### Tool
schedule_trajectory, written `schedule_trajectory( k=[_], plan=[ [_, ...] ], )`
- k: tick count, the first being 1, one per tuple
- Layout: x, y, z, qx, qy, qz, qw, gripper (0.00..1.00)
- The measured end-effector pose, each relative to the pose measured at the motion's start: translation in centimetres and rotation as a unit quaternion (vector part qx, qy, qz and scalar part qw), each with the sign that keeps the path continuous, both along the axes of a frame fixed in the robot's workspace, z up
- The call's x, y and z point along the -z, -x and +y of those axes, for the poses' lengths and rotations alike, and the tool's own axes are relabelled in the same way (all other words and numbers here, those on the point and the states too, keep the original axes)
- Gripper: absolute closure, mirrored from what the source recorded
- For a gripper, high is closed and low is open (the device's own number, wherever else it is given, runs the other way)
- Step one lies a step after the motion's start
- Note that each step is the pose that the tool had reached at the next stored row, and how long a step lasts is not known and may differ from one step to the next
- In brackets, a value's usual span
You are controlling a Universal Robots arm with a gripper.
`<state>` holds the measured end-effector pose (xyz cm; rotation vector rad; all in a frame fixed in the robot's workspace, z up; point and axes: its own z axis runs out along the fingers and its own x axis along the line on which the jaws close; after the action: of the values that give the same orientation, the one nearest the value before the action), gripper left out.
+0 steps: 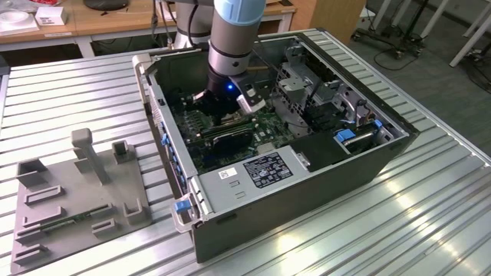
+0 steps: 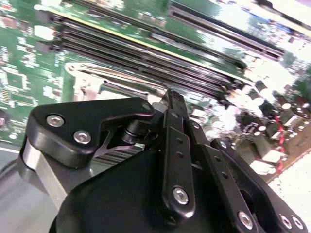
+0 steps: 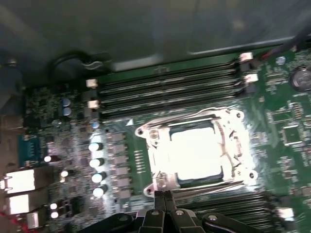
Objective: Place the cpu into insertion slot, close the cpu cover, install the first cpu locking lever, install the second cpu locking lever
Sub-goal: 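Install the second cpu locking lever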
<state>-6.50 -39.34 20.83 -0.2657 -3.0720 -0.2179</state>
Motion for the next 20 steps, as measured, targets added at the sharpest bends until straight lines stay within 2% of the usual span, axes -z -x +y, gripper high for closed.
schedule_trajectory(
  k=[4,8,11,16,20],
  plan=[
    [0.0,-0.86,0.2,0.0,0.0,0.0,1.0,0.89],
    [0.0,-2.29,0.38,0.0,0.0,0.0,1.0,0.89],
    [0.01,-2.47,0.44,-0.006,-0.0001,-0.0001,0.99998,0.89],
    [0.0,-2.51,0.45,-0.034,0.0,0.0,0.99943,0.89],
    [-0.05,-2.57,0.57,-0.038,0.0,0.0001,0.99928,0.89]
  ],
)
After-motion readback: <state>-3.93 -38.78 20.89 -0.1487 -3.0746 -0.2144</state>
